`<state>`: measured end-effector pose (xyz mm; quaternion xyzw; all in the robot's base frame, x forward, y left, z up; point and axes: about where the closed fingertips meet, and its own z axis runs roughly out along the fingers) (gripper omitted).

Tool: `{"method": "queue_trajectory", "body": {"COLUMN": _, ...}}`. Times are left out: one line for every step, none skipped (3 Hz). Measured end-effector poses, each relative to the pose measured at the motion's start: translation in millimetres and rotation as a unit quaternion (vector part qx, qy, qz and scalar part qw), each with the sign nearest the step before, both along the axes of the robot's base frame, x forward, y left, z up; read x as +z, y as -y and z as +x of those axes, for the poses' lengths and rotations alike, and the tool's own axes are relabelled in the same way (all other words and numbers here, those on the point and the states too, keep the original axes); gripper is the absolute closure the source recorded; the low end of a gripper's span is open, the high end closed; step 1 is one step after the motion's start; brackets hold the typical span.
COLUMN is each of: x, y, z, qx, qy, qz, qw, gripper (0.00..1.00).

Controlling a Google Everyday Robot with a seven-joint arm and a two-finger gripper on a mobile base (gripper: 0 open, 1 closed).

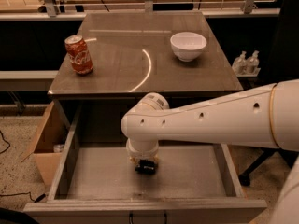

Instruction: Pick rxbar blueberry from top drawer and place on counter

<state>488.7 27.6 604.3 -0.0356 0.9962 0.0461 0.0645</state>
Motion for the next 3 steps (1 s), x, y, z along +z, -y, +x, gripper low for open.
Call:
{"method": "queue_trajectory", "body": {"x": 1.3, "y": 0.0, "z": 0.0, "qx": 0.000, "qy": 0.000, "qz": 0.000, "qw": 1.0000, "gripper": 1.00}}
{"method": "queue_trajectory", "body": {"x": 1.6, "y": 0.2, "z": 0.1, "qx": 0.001, "qy": 0.000, "qz": 0.002, "qw": 1.0000, "gripper": 1.00}}
{"method": "queue_trajectory", "body": {"x": 5.9, "y": 2.8, "z": 2.0, "qx": 0.019, "qy": 0.004, "qz": 0.037, "qw": 0.9991, "gripper": 1.00}}
